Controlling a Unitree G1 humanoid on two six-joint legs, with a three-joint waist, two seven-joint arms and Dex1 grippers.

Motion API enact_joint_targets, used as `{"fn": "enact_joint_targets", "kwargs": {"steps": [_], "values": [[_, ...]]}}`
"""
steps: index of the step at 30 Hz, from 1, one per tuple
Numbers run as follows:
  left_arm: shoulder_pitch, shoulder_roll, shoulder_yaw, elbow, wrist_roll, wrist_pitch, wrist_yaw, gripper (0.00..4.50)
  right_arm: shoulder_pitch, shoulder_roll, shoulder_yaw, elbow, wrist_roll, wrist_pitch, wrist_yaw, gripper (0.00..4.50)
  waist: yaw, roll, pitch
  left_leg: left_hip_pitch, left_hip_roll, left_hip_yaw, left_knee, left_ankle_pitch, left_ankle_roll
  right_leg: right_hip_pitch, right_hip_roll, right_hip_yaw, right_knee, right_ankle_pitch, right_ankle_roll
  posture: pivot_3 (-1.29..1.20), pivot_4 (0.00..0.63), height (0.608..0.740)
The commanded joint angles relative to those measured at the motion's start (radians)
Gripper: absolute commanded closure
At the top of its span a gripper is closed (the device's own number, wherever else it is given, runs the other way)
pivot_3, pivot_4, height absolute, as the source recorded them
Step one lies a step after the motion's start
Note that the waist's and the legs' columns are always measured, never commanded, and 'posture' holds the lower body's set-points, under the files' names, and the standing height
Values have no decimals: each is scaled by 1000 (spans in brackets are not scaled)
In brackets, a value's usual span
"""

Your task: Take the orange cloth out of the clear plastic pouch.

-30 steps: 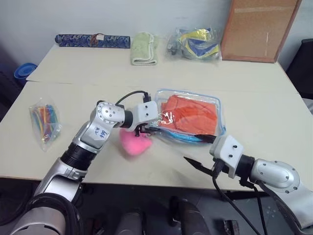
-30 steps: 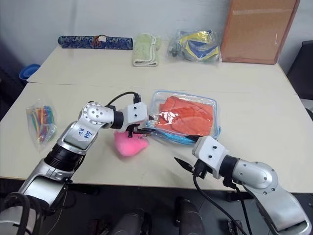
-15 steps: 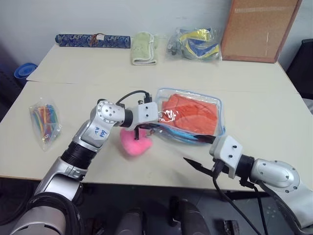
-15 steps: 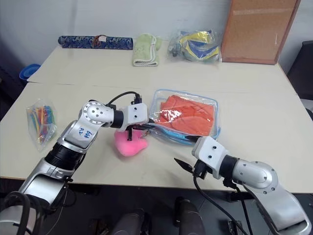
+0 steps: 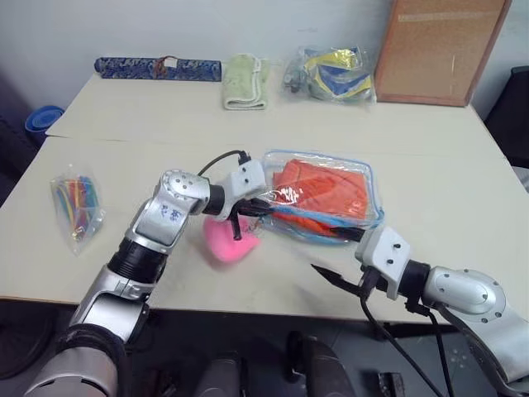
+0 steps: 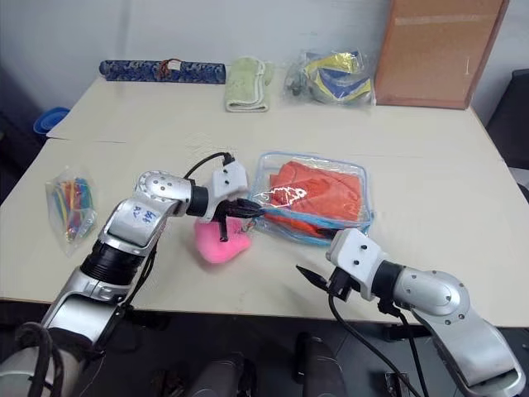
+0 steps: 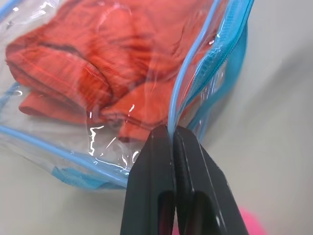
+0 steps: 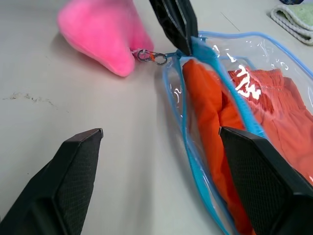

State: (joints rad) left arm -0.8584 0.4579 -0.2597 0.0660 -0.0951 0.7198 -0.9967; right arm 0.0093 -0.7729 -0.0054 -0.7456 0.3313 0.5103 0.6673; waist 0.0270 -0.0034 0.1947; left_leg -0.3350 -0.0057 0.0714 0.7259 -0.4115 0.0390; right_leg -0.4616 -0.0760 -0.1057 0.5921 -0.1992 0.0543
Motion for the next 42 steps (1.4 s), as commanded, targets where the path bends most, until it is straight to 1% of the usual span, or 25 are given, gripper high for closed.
{"fn": "enact_joint_targets", "kwargs": {"steps": [1, 5, 9, 13, 16, 18, 19, 22, 26, 30, 33, 38, 42], "values": [[-36, -19, 48, -14, -63, 86, 11, 4478, 11, 0, -19, -31, -9, -22, 1, 542, 0, 0, 0, 0, 0, 0, 0, 0, 0, 0, 0, 0, 0, 0, 0, 0, 150, 740], [-43, -14, 40, -16, -65, 76, 20, 4478, 13, 1, -3, -23, -25, -30, -3, 542, -1, 0, 0, 0, 0, 0, 0, 0, 0, 0, 0, 0, 0, 0, 0, 0, 150, 740], [-45, -19, 42, -11, -67, 51, 40, 4478, -23, 14, 16, 13, -61, -20, -25, 542, -1, 0, 0, 0, 0, 0, 0, 0, 0, 0, 0, 0, 0, 0, 0, 0, 150, 740], [-3, -11, -1, -64, -44, -16, 46, 4478, -76, 52, 24, 68, -75, 28, -67, 542, -1, 0, 0, 0, 0, 0, 0, 0, -1, 0, 0, 0, 0, 0, 0, 0, 150, 740], [30, -12, -21, -115, -42, -28, 57, 4500, -110, 82, 40, 128, -102, 31, -92, 1117, -1, 0, 0, 0, 0, 0, 0, 0, -1, 0, -1, 0, 0, 0, 0, 0, 150, 740], [42, -15, -24, -138, -43, -26, 67, 4500, -134, 96, 56, 168, -130, 26, -109, 1788, -1, 0, 0, 0, 0, 0, 0, 0, -1, 0, -1, 0, 0, 0, 0, 0, 150, 740], [47, -15, -26, -144, -43, -28, 72, 4500, -145, 105, 59, 185, -140, 23, -117, 2197, -1, 0, 0, 0, 0, 0, 0, 1, -1, 0, -1, 0, 0, 0, 0, 0, 150, 740], [61, -15, -31, -153, -43, -31, 84, 4500, -180, 156, 47, 244, -147, 30, -157, 3195, -3, 0, 0, 0, 0, 0, 0, 1, -1, 0, -1, 0, 0, 0, 0, 0, 150, 740], [69, -12, -35, -164, -43, -30, 93, 4500, -194, 150, 87, 297, -222, -19, -161, 3195, -2, 0, 0, 0, 0, 0, 0, 1, -1, 0, -1, 0, 0, 0, 0, 0, 150, 740], [70, -17, -33, -168, -44, -25, 104, 4500, -194, 156, 115, 311, -256, -46, -147, 3195, -3, 0, 0, 0, 0, 0, 0, 1, -1, 0, -1, 0, 0, 0, 0, 0, 150, 740], [71, -16, -38, -170, -41, -29, 109, 4500, -199, 169, 117, 322, -274, -48, -160, 2627, -3, 0, 0, 0, 0, 0, 0, 1, -2, 0, -1, 0, 0, 0, 0, 0, 150, 740], [65, -19, -36, -167, -45, -27, 114, 4500, -210, 172, 144, 345, -325, -61, -165, 949, -3, 0, 0, 0, 0, 0, 0, 1, -2, 0, -1, 0, 0, 0, 0, 0, 150, 740], [59, -23, -36, -167, -46, -25, 117, 4500, -227, 184, 151, 375, -354, -63, -176, 949, -4, 0, 0, 0, 0, 0, 0, 1, -2, 0, -1, 0, 0, 0, 0, 0, 150, 740]]}}
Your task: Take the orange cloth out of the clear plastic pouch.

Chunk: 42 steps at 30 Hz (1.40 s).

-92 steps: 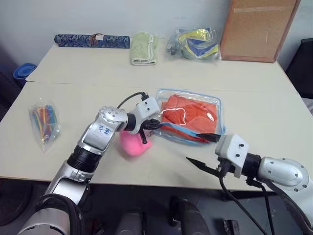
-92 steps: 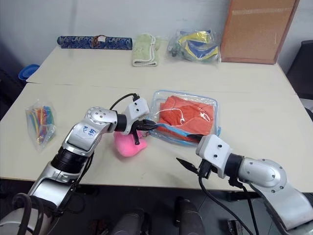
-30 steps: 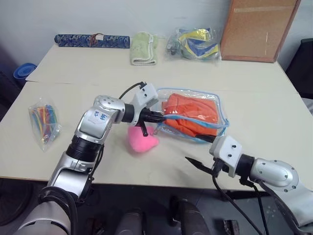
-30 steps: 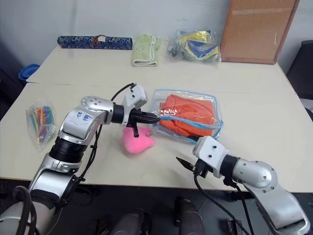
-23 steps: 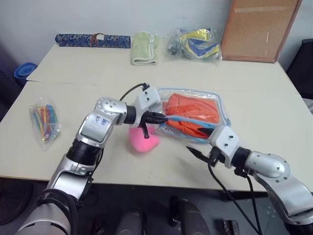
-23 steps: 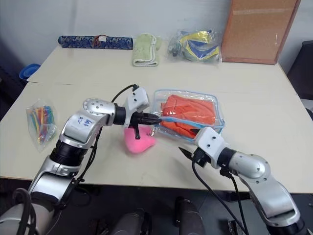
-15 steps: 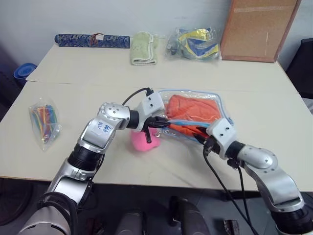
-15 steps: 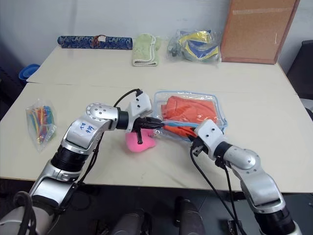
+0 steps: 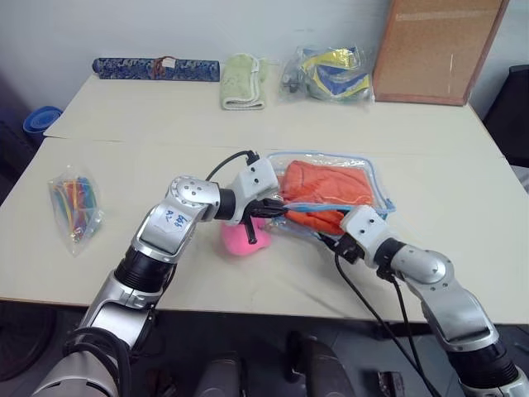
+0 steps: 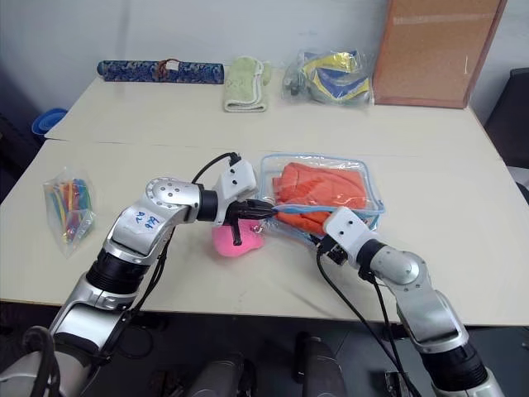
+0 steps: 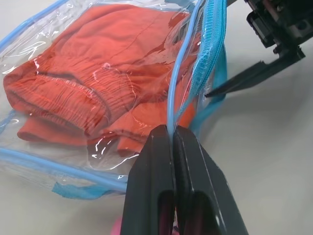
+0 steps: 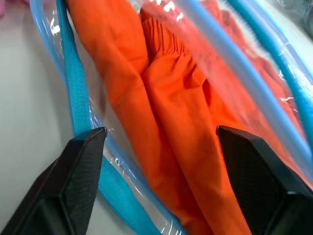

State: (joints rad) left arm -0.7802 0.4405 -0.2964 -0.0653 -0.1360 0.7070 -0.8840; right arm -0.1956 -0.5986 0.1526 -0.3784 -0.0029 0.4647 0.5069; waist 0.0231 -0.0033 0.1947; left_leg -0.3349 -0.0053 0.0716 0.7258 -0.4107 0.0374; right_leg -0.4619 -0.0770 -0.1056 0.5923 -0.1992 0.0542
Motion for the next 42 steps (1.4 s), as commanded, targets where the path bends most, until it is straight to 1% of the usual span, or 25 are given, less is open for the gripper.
{"fn": "enact_joint_targets", "kwargs": {"steps": [1, 7, 11, 16, 20, 23, 27, 28, 29, 32, 34, 36, 38, 42], "values": [[-20, -7, 1, -36, -5, -12, 5, 4500, -29, 15, -8, 19, -25, -15, -19, 949, 0, 0, 0, 0, 0, 0, 0, 0, 0, 0, 0, 0, 0, 0, 0, 0, 150, 740], [-22, -15, 0, -41, -7, -7, 11, 4500, -63, 28, 14, 82, -73, -30, -25, 949, 0, 0, 0, 0, 0, 0, 0, 0, 0, 0, 0, 0, 0, 0, 0, 0, 150, 740], [-25, -19, 4, -39, -9, -3, 15, 4500, -86, 20, 50, 128, -138, -69, -33, 949, 0, 0, 0, 0, 0, 0, 0, 0, -1, 0, 0, 0, 0, 0, 0, 0, 150, 740], [-31, -23, 4, -34, -9, -1, 20, 4500, -134, 31, 114, 227, -262, -92, -84, 949, -1, 0, 0, 0, 0, 0, 0, 0, -1, 0, -1, 0, 0, 0, 0, 0, 150, 740], [-38, -28, 4, -29, -9, 0, 23, 4500, -152, 101, 106, 287, -249, -74, -114, 949, -3, 0, 0, 1, 0, 0, 0, 1, -1, 1, -1, 0, 0, 0, 0, 0, 150, 740], [-41, -30, 5, -24, -8, -1, 26, 4500, -152, 119, 102, 314, -245, -88, -110, 1537, -4, 0, 0, 2, 0, 0, 0, 1, -2, 2, -1, 0, 0, 0, 0, 0, 150, 740], [-44, -34, 7, -14, -5, -2, 33, 4500, -144, 120, 100, 323, -247, -104, -99, 2845, -3, 0, 0, 2, 0, -1, 0, 1, -2, 2, -1, 0, 0, 0, 0, 0, 150, 740], [-44, -36, 6, -12, -5, -3, 35, 4500, -141, 120, 98, 322, -245, -107, -96, 3115, -2, 0, 0, 2, 0, -1, 0, 1, -2, 2, -1, 0, 0, 0, 0, 0, 150, 740], [-45, -37, 6, -11, -4, -3, 37, 4500, -139, 120, 97, 321, -244, -109, -94, 3547, -1, 0, 0, 2, 0, -1, 0, 1, -2, 2, -1, 0, 0, 0, 0, 0, 150, 740], [-41, -37, 2, -3, 3, -8, 47, 4500, -124, 104, 108, 295, -248, -133, -72, 4462, -1, 0, 0, 1, 0, -1, 0, 1, -2, 2, -1, 0, 0, 0, 0, 0, 150, 740], [-39, -33, -4, 8, 20, -14, 62, 4500, -110, 75, 134, 256, -276, -180, -51, 4462, 0, 0, 0, 1, 0, -2, 0, 1, -2, 2, -1, 0, 0, 0, 0, 0, 150, 740], [-41, -29, -5, 25, 39, -20, 78, 4500, -82, 6, 173, 181, -339, -298, -31, 4462, 0, 0, 0, 1, 0, -3, 0, 1, -2, 2, -1, -1, 0, 0, 0, 0, 150, 740], [-48, -29, 5, 45, 49, -20, 93, 4500, -35, -54, 172, 99, -364, -370, -9, 4462, -1, 0, 0, 0, 0, -3, 0, 1, -2, 1, -1, -1, -1, 0, 0, 0, 150, 740], [-67, -32, 13, 115, 75, -58, 124, 4500, 89, -142, 100, -56, -269, -474, 75, 4462, 1, 0, 0, 0, 0, -2, -1, 1, -2, 1, 0, -1, -1, 0, 0, 0, 150, 740]]}}
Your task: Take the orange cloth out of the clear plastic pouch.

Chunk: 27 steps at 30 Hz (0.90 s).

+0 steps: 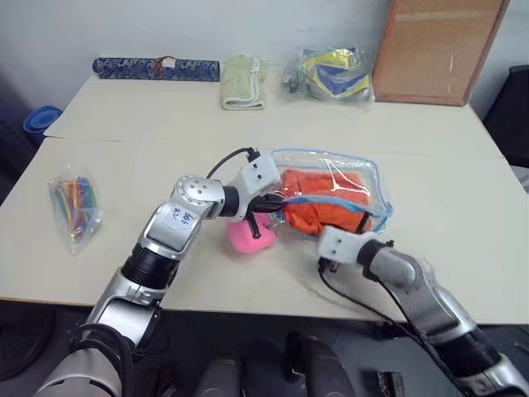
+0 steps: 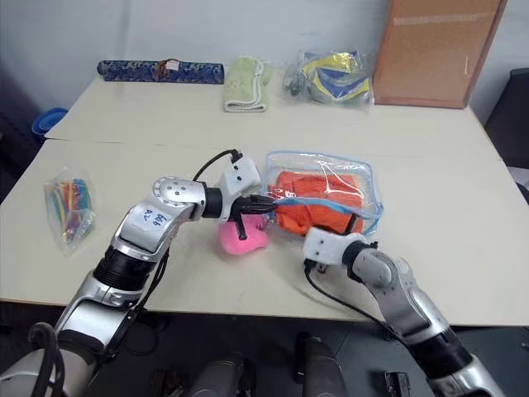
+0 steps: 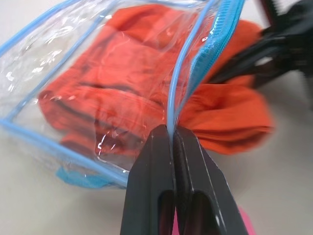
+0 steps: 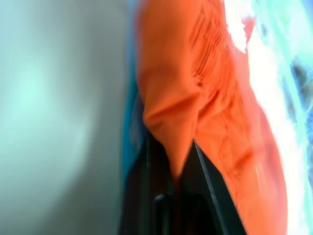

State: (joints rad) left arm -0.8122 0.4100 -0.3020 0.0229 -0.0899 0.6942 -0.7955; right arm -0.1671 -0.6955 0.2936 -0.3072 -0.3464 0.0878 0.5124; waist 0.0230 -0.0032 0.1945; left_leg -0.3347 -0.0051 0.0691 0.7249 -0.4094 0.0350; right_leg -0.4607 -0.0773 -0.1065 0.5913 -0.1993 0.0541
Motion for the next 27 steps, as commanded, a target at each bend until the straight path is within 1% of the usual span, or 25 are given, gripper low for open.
{"fn": "enact_joint_targets", "kwargs": {"steps": [1, 3, 5, 10, 15, 18, 22, 24, 25, 27], "values": [[-40, -5, 20, 44, 34, -57, 43, 4500, 87, -69, -50, -151, 90, -140, 90, 4462, 2, 0, 0, 0, 0, 0, 0, 0, 0, 0, 0, 0, 0, 0, 0, 0, 150, 740], [-56, -18, 24, 82, 40, -76, 57, 4500, 134, -129, -58, -182, 104, -253, 130, 4462, 1, 0, 0, 0, 0, 0, 0, 0, 0, 0, 1, 0, 0, 0, 0, 0, 150, 740], [-78, -34, 34, 136, 45, -98, 75, 4500, 165, -167, -66, -198, 116, -326, 156, 4462, 2, 0, 0, 0, 0, 0, 0, 0, 0, 0, 1, 0, 0, 0, 0, 0, 150, 740], [-136, -60, 48, 285, 69, -180, 113, 4500, 174, -208, -74, -176, 106, -442, 202, 4462, 2, 0, 0, 1, 0, 0, 0, 0, 0, 1, 1, 0, 0, 0, 0, 0, 150, 740], [-194, -41, 48, 451, 113, -314, 130, 4500, 226, -269, -100, -129, 100, -538, 235, 4462, 2, 0, 0, 0, 0, 0, 0, 0, 0, 0, 1, -1, 0, 0, 0, 0, 150, 740], [-231, -8, 63, 539, 134, -381, 132, 4500, 276, -300, -167, -67, 92, -567, 212, 4462, 3, 0, 0, 0, 0, 1, 0, 0, 0, 0, 1, -1, 0, 0, 0, 0, 150, 740], [-241, 42, 76, 586, 150, -430, 110, 4500, 311, -309, -267, 32, 94, -576, 175, 4462, 2, 0, 0, 1, 0, 1, 0, 0, 0, 1, 1, -1, 0, 0, 0, 0, 150, 740], [-217, 74, 85, 564, 146, -439, 78, 4500, 322, -293, -352, 100, 133, -524, 148, 4462, 2, 0, 0, 1, 0, 1, 0, 0, 0, 1, 0, -1, 0, 0, 0, 0, 150, 740], [-192, 86, 88, 522, 133, -435, 49, 4500, 319, -284, -403, 141, 164, -479, 136, 4462, 2, 0, 0, 1, 0, 2, 0, 0, 0, 0, 0, -1, 0, 0, 0, 0, 150, 740], [-156, 98, 91, 456, 114, -429, 8, 4500, 309, -274, -464, 193, 198, -424, 124, 4462, 3, 0, 0, 1, 0, 2, 0, 0, 0, 1, 0, -1, 0, 0, 0, 0, 150, 740]]}}
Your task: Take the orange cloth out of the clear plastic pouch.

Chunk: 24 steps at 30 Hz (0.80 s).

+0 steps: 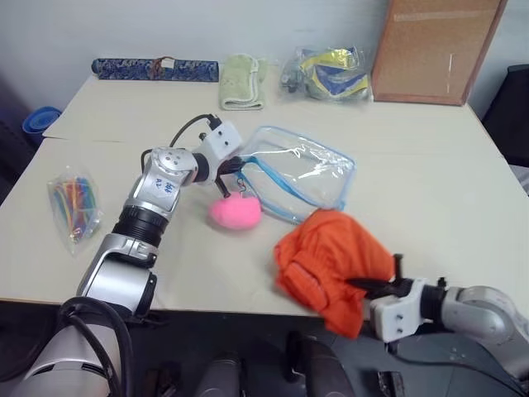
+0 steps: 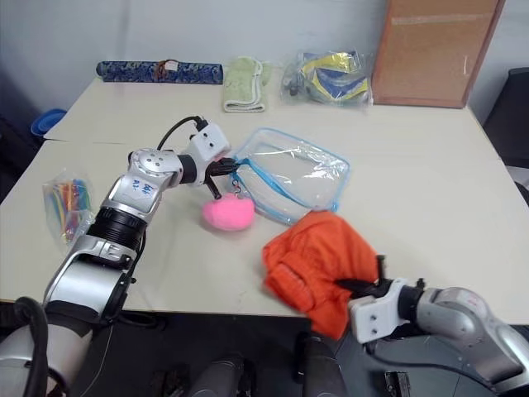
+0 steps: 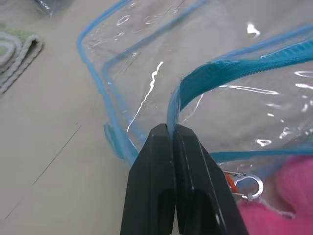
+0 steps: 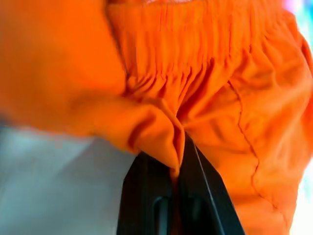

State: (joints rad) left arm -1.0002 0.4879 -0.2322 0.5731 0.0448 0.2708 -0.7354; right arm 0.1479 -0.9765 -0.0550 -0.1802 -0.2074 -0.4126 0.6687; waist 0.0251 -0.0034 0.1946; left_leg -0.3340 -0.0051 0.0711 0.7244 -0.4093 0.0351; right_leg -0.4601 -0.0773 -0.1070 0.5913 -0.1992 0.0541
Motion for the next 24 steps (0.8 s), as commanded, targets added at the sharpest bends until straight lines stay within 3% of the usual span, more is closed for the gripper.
{"fn": "enact_joint_targets", "kwargs": {"steps": [1, 7, 12, 21, 24], "values": [[67, 27, 16, -155, -33, -15, -85, 4500, -8, 5, -156, 119, 66, 111, -45, 4462, 1, 0, 0, 0, 0, 0, 0, 0, 0, 0, 0, 0, 0, 0, 0, 0, 150, 740], [209, 60, -4, -421, -47, 15, -187, 4500, -6, 29, -316, 328, 123, 293, -96, 4462, 3, 0, 0, -1, 0, -1, 0, 0, 0, 0, -2, 0, 0, 0, 0, 0, 150, 740], [292, 100, -14, -599, -64, 58, -247, 4500, 0, 90, -370, 264, 182, 455, -114, 4462, -5, 0, 0, 1, 2, 0, -2, 1, -1, 0, -2, 2, 0, 0, -1, 0, 150, 740], [375, 141, -28, -706, -62, 67, -297, 4500, 71, 98, -362, 163, 159, 466, -113, 4462, 0, 5, -1, 5, 1, 3, -5, 1, -2, 0, -2, 5, 1, -1, -2, 0, 150, 740], [384, 141, -20, -714, -77, 88, -307, 3786, 108, 97, -390, 126, 174, 478, -97, 3440, 1, 5, -1, 5, 1, 3, -5, 1, -2, 0, -2, 5, 0, -1, -2, 0, 150, 740]]}}
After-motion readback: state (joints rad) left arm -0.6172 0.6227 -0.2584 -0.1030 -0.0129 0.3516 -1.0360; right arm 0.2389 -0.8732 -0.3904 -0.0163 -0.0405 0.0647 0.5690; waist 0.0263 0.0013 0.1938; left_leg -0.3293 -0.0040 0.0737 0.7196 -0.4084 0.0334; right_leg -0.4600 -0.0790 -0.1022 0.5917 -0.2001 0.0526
